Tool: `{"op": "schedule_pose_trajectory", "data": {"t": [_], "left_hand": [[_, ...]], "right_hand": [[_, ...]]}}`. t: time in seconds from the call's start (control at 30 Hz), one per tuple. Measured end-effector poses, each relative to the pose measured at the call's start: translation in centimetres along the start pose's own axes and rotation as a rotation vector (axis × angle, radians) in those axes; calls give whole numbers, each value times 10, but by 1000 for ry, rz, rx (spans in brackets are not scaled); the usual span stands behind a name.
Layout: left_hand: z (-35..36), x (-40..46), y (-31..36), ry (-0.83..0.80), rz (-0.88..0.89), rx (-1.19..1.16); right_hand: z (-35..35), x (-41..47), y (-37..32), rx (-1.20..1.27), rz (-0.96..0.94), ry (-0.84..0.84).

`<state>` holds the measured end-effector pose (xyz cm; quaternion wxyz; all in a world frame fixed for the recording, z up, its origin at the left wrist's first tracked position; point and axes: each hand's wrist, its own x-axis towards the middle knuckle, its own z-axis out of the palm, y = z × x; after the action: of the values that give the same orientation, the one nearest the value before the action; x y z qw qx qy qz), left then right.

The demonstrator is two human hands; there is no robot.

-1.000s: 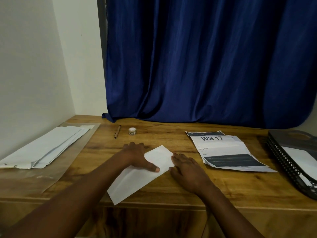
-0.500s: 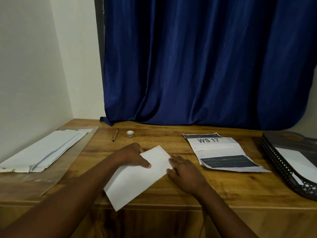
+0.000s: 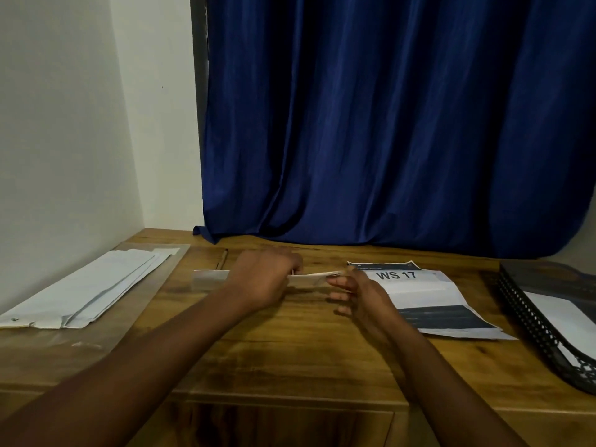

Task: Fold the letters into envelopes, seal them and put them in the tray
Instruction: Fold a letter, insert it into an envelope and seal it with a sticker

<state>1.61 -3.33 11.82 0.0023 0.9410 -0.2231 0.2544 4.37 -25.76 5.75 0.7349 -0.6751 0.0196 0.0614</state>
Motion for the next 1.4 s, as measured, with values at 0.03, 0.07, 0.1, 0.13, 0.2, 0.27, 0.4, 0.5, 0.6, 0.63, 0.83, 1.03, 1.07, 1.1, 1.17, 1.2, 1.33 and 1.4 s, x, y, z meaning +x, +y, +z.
{"op": "schedule_pose_trajectory", "data": {"t": [0.03,0.07,0.1,0.13,0.2,0.27,0.4,0.5,0.6,0.63,0.83,1.03,1.07,1.1,1.17,1.2,1.33,1.4], "left_hand": [[3,-5,1,25,30,7],[8,-11,1,35,44,-9],[16,-18,0,34,49,-33],[24,-25,-1,27,56,-50],[45,-39,-4,-3,70,-62],[62,-52,-7,-77,45,-85],[83,-69,-11,-157,-68,-199],[91,-75,-15,-135,-112,-278],[96,-79,-18,-109,-130,-359],[97,-80,-19,-104,-125,-370],[102,-79,-20,-95,-125,-400],[102,-78,-20,-97,-146,-429],[102,-77,-21,-93,-147,-437],[103,-78,-21,-91,-149,-444],[106,-78,-25,-85,-154,-454],[106,-77,-26,-84,-156,-458],[100,-70,-33,-159,-172,-499],[94,-58,-41,-211,-205,-574]], "right_hand": [[-1,3,-3,58,62,-13],[-2,6,-4,78,119,-18],[-3,6,-5,68,157,-19],[-3,7,-4,21,175,-18],[-1,4,-3,-122,188,-19],[1,3,0,-297,191,-1],[1,9,3,-657,162,27],[3,14,3,-711,140,-2],[4,16,7,-801,90,-36],[5,18,9,-848,61,-30],[23,18,14,-1276,-412,63],[32,33,46,-1468,-258,-235],[32,34,45,-1479,-253,-241],[32,35,43,-1476,-253,-240],[31,37,34,-1409,-287,-193],[30,41,30,-1344,-313,-148],[26,69,16,-992,-310,-34],[24,84,21,-888,-294,11]]}}
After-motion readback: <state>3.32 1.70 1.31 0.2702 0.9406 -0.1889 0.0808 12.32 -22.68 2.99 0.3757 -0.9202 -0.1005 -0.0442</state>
